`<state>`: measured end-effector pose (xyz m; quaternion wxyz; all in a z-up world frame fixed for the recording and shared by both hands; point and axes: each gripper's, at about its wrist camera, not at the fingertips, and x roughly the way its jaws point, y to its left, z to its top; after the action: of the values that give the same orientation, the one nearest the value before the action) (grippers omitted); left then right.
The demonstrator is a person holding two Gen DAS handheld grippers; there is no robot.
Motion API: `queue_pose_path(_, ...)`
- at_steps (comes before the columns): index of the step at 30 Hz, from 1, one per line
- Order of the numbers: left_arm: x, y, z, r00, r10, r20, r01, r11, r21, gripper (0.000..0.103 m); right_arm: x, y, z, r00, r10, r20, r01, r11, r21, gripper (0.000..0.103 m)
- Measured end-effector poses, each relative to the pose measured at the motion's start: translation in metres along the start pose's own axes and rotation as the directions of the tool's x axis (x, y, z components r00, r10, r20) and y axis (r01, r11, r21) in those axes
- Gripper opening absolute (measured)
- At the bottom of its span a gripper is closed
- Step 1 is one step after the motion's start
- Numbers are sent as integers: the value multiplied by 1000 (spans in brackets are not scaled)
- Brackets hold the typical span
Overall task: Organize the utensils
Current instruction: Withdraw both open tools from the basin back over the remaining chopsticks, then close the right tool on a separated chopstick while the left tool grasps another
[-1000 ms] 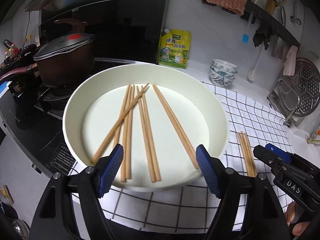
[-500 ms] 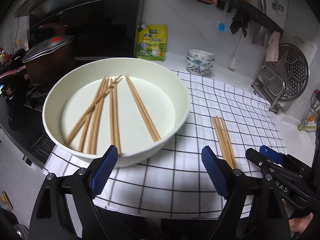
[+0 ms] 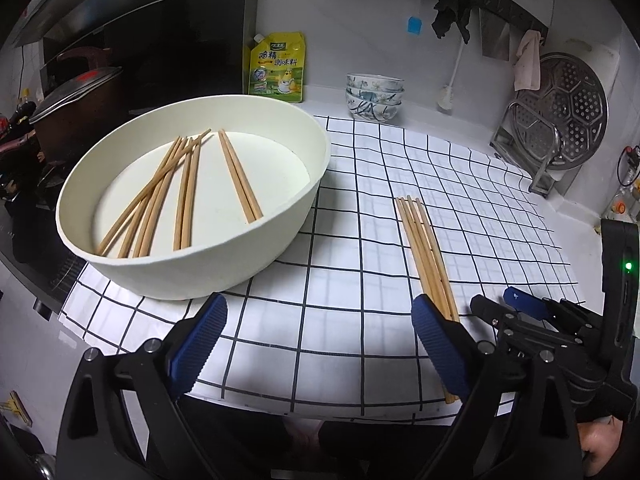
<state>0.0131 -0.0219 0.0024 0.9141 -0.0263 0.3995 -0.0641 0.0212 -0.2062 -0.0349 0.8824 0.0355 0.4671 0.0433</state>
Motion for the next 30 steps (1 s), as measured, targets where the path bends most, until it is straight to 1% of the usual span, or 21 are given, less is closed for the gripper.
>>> queue_pose_path(6,6,0,-3,1000,15,-12,-15,1000,-9,92,7,8,3,1000,4,0,-4,999,-33,51)
queue_pose_path(10,8,-1,-5,1000,20,-17,-20,1000,-10,92,18,14,4,1000,-12,-10,12,998,-62,51)
queue_pose_path(17,12,-4,-5,1000,13,-28,-13,1000,-10,92,22,15,0,999,-32,-11,31,996,-88,50)
queue_pose_path(18,14,-5,-6,999,8,-34,-9,1000,-4,92,22,14,0,999,-30,-10,29,996,-89,47)
queue_pose_path(19,15,-7,-6,999,4,-40,-4,1000,2,92,22,13,0,999,-32,-9,31,995,-92,39)
queue_pose_path(20,17,-9,-7,999,0,-46,1,1000,9,92,21,12,0,999,-36,-7,35,995,-96,35)
queue_pose_path(21,18,-12,-8,999,-4,-51,5,1000,14,92,21,10,1,999,-41,-6,40,994,-100,26)
queue_pose_path(22,19,-15,-9,998,-8,-55,9,1000,20,92,20,9,1,999,-42,-5,41,994,-100,20)
queue_pose_path(25,23,-27,-9,998,-21,-62,23,999,42,92,20,0,1,1000,-29,0,29,996,-89,13)
queue_pose_path(30,37,-46,-11,996,-36,-83,43,996,78,93,15,-22,-2,1000,-22,9,22,999,-30,10)
